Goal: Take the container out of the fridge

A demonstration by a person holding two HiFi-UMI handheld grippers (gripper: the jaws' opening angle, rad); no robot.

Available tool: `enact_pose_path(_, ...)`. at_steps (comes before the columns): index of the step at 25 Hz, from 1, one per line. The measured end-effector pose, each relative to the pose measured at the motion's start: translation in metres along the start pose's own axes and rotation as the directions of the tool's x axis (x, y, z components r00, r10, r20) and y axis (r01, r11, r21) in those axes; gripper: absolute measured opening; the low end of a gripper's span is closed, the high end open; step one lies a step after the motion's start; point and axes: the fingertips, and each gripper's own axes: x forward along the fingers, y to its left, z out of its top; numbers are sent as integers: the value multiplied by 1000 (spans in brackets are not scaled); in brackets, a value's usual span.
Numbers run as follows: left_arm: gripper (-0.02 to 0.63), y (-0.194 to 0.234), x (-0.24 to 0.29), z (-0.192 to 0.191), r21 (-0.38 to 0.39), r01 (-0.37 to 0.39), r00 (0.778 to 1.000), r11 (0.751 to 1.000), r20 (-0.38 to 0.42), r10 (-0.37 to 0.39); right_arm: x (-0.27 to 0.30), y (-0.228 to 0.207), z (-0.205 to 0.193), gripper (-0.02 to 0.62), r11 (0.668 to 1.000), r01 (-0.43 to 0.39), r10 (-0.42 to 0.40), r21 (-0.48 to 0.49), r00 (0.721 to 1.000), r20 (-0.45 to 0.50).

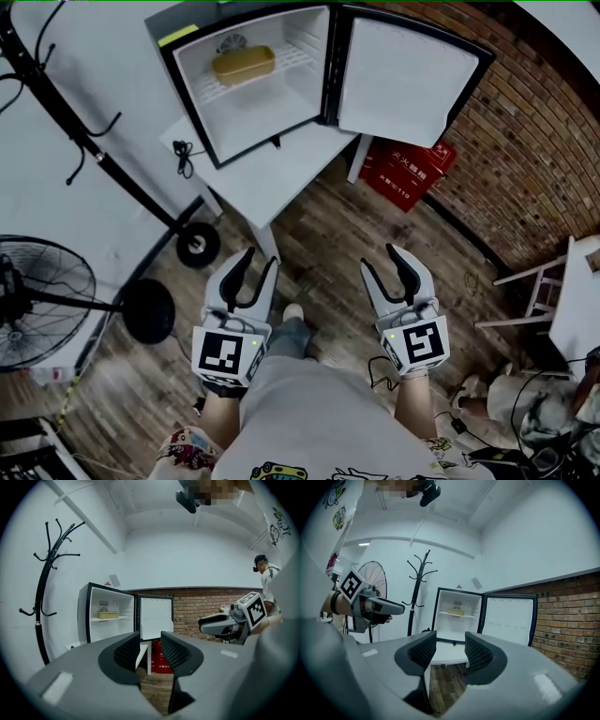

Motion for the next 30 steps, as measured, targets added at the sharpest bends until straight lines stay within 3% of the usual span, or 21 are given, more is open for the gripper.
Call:
enact_pose_path(14, 146, 90, 93, 21, 11, 22, 999, 1000, 42, -22, 122, -41, 28, 212, 1000, 11, -12, 12, 998, 64)
enact_pose_path(30, 147, 143, 112, 4, -33, -40, 999, 999, -2, 40, 199, -45, 23, 233, 998, -61, 61, 4, 998, 19)
